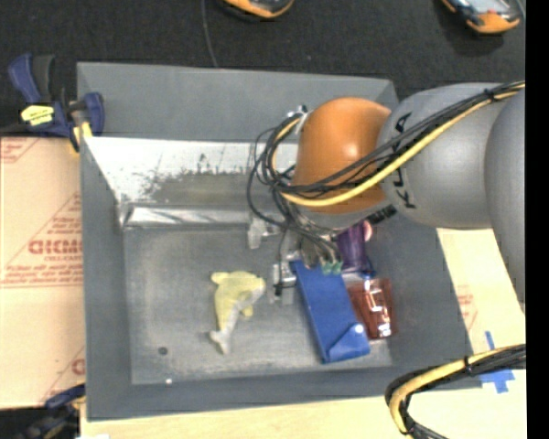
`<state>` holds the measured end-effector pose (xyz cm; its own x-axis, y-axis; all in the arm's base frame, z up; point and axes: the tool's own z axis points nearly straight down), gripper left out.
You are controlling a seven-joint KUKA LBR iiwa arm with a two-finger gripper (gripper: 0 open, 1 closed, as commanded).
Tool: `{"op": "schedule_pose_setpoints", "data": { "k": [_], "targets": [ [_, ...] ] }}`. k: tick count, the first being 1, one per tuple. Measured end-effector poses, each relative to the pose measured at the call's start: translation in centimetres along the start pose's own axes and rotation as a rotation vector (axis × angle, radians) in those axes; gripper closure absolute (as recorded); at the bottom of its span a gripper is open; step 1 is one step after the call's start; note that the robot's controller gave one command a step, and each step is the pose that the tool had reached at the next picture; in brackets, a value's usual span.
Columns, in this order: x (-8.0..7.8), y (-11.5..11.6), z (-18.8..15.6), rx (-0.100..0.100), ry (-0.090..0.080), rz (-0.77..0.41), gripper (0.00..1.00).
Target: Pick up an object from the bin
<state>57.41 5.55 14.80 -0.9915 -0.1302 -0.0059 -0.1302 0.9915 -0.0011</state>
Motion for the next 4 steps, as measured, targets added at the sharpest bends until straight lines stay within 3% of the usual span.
{"op": "schedule_pose_setpoints", "data": {
  "k": [1, 2, 3, 4],
  "targets": [
    [-3.4, 2.5, 2.2, -0.002, -0.001, -0.127, 0.0],
    [-2.3, 5.0, 1.5, -0.001, 0.002, -0.281, 0.0],
    [-2.4, 3.2, 7.0, 0.0, -0.003, -0.485, 0.0],
    [-2.7, 3.9, 7.6, 0.001, -0.015, -0.589, 1.0]
  ]
}}
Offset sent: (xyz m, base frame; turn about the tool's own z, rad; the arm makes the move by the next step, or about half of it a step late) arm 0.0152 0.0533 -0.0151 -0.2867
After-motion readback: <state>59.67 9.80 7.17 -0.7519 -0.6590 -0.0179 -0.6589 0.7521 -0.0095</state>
